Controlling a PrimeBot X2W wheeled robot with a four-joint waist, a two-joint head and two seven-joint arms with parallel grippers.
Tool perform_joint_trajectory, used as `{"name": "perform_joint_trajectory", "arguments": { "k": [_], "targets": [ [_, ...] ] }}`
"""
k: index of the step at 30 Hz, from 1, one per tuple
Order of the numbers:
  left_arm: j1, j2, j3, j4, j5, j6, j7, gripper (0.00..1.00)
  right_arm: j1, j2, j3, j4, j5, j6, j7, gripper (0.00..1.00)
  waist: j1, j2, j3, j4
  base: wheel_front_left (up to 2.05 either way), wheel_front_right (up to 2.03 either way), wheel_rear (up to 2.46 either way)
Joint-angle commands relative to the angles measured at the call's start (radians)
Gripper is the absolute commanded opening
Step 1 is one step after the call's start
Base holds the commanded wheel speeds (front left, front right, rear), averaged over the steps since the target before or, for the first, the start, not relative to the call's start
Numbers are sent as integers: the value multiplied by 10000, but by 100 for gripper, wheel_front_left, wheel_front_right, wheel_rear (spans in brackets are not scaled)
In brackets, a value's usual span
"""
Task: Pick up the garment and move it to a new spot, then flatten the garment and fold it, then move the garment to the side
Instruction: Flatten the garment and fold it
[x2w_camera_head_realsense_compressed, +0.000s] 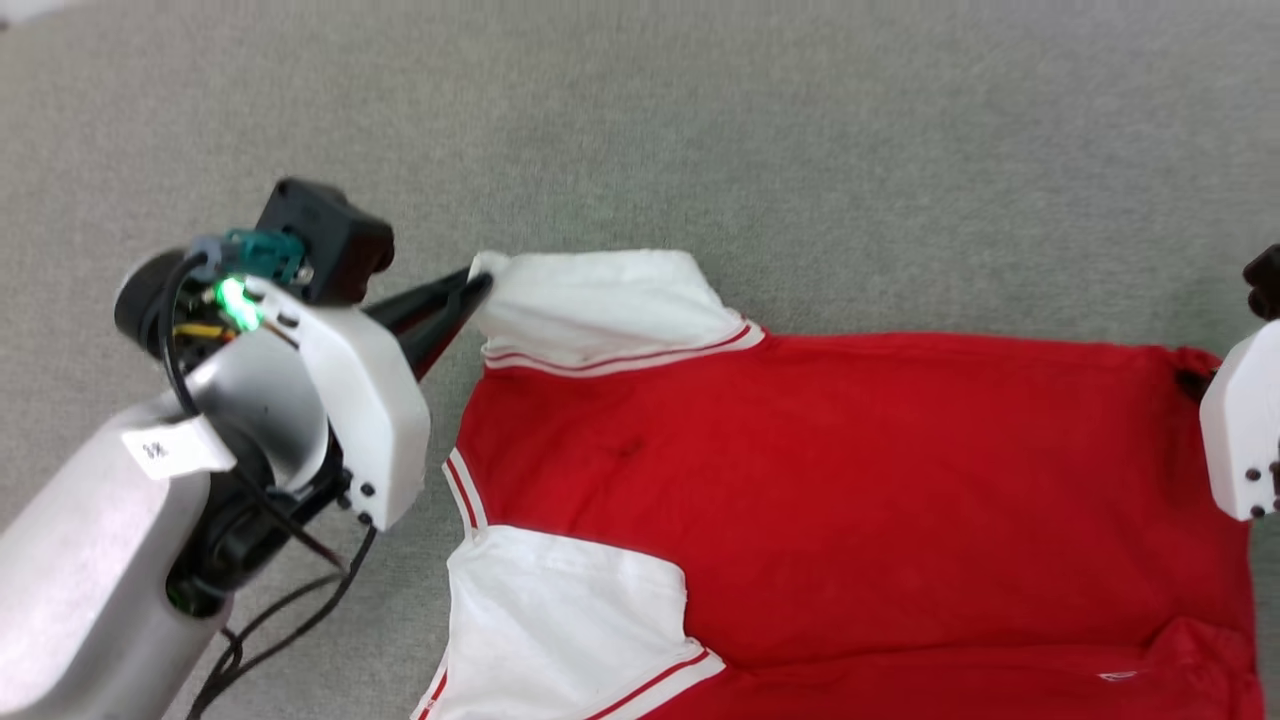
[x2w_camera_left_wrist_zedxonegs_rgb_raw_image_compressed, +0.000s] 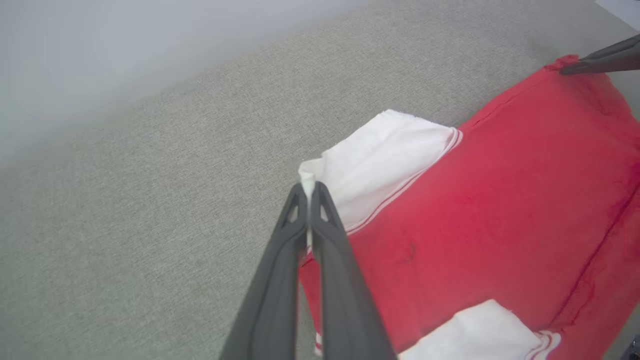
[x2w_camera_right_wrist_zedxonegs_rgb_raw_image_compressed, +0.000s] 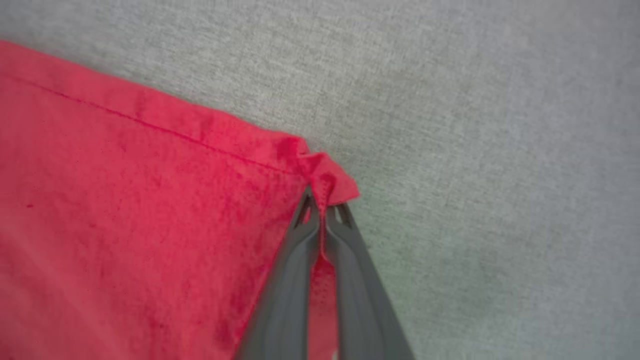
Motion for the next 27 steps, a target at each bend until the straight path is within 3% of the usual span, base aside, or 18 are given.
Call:
{"name": "perform_joint_trajectory", "arguments": {
  "k": [1, 13, 23, 27],
  "targets": [
    [322, 85, 60, -3, -66, 84, -124, 0, 237, 61, 29, -25, -35, 20, -225, 0, 0, -1, -381, -136, 0, 0, 0],
    [2706, 710, 95, -640, -419, 697, -489, 0, 2485, 420, -932, -1047, 493, 11, -1733, 0, 0, -1, -1896, -205, 0, 0, 0],
    [4961, 1109, -134, -974, -794, 1183, -781, 0, 4673, 454, -1261, -1656, 657, 11, -2038, 0, 0, -1, -2312, -199, 0, 0, 0],
    [5591, 1184, -272, -747, -876, 1163, -931, 0, 5121, 280, -1088, -1724, 721, 11, -2009, 0, 0, -1, -2347, -188, 0, 0, 0]
  ]
}}
